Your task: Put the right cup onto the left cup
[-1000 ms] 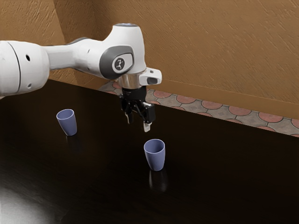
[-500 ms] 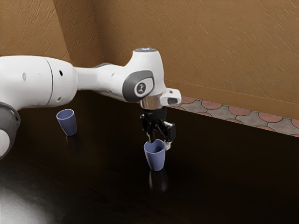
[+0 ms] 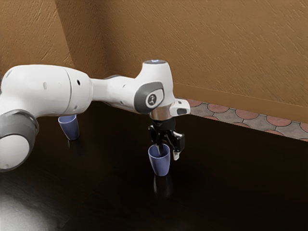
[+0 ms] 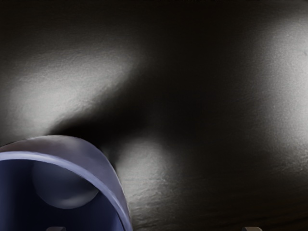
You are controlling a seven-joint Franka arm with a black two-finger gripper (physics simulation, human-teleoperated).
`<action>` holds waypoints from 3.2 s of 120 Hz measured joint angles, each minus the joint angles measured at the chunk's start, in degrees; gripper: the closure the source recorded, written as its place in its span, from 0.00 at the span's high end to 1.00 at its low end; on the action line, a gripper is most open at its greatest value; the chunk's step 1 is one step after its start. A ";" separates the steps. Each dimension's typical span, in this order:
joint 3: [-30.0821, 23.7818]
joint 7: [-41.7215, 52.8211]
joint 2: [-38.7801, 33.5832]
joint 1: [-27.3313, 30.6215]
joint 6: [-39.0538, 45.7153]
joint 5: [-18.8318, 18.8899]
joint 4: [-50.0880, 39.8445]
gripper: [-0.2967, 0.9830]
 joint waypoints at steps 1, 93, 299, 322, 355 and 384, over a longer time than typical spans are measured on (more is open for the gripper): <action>0.00 -0.01 0.12 0.00 0.01 -0.01 0.10 0.59; 0.04 -0.31 3.04 0.45 1.23 0.11 2.14 0.23; 8.09 2.77 -12.69 9.73 -10.60 15.34 4.45 0.15; 9.91 4.91 -12.86 11.22 -11.77 15.61 4.65 0.15; 13.55 8.54 -12.79 12.06 -12.52 15.60 5.29 0.15; 16.73 12.00 -11.80 13.14 -12.67 15.27 7.39 0.15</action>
